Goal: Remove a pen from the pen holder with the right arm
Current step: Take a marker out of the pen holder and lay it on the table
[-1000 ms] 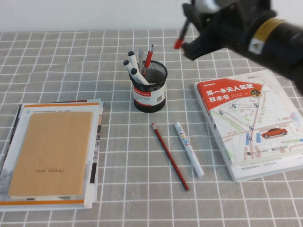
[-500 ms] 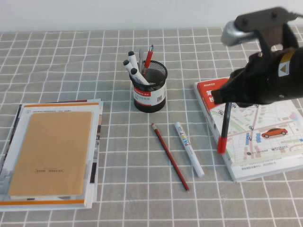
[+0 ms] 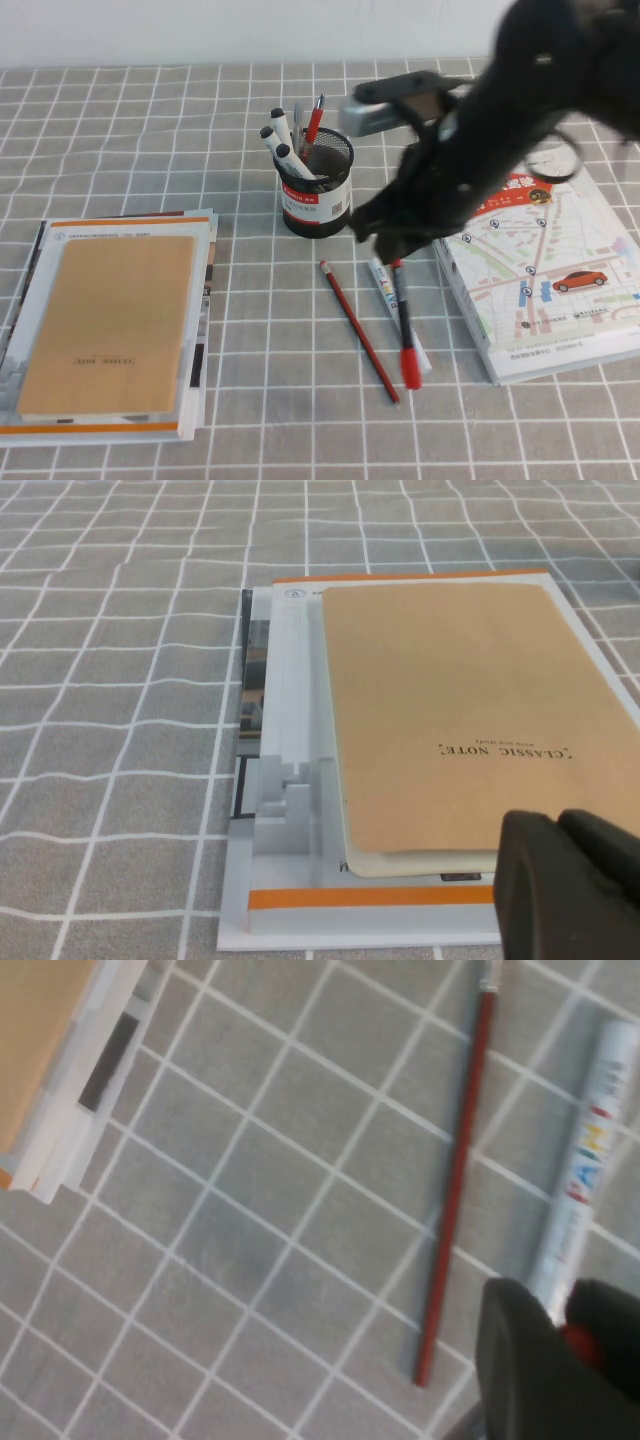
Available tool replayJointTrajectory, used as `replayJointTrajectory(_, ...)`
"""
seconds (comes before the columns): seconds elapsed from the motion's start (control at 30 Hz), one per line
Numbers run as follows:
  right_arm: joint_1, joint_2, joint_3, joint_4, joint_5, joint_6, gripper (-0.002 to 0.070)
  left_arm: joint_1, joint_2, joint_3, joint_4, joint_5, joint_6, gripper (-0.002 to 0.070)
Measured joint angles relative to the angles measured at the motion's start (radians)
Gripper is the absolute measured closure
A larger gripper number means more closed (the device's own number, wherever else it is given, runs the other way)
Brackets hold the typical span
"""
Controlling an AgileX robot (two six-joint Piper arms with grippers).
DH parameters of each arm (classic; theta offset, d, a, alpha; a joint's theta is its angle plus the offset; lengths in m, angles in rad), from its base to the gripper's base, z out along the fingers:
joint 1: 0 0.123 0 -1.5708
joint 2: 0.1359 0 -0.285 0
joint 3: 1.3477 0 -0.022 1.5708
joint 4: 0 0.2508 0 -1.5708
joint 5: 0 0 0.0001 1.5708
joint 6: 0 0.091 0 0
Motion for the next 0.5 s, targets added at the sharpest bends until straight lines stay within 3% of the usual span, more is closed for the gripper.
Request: replayJointTrajectory(0.5, 0.055, 0.343, -0.277, 0.062, 0.048, -0.023, 0.0639, 0.000, 0.000, 0.000, 0.000, 0.000, 0.000, 0.0678)
